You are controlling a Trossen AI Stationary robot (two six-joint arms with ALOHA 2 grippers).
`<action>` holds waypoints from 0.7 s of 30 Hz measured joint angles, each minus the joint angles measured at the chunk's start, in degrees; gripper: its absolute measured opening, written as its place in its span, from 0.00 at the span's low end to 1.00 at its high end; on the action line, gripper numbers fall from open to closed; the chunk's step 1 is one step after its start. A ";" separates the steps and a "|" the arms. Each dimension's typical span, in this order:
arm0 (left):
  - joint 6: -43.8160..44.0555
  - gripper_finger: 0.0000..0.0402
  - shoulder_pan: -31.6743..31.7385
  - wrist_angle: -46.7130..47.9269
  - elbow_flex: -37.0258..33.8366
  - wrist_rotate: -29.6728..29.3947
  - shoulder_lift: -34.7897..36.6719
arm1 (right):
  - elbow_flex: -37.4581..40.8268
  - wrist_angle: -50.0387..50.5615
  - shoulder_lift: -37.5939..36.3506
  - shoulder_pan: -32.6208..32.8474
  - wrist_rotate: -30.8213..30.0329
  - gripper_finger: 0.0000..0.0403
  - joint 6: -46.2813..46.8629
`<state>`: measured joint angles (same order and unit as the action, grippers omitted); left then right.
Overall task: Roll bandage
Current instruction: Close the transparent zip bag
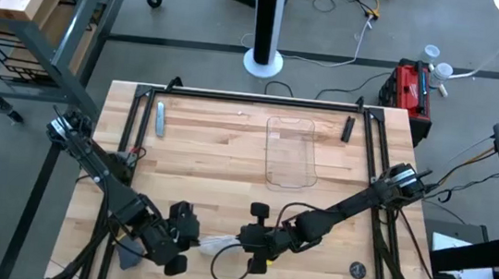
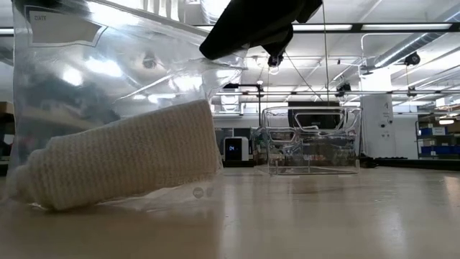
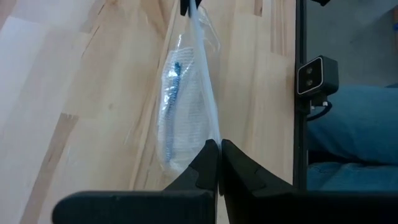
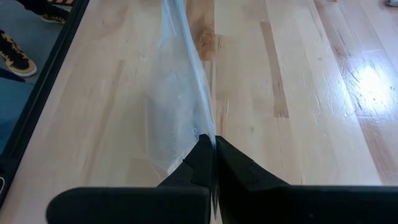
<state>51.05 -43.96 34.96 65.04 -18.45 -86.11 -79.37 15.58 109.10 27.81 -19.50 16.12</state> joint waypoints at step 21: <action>0.50 0.26 -0.35 -2.35 -0.02 -7.65 0.35 | 0.31 2.93 0.20 -0.07 0.03 0.00 1.00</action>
<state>51.55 -44.31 32.61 65.01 -26.10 -85.76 -79.07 18.50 109.30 27.75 -19.46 17.12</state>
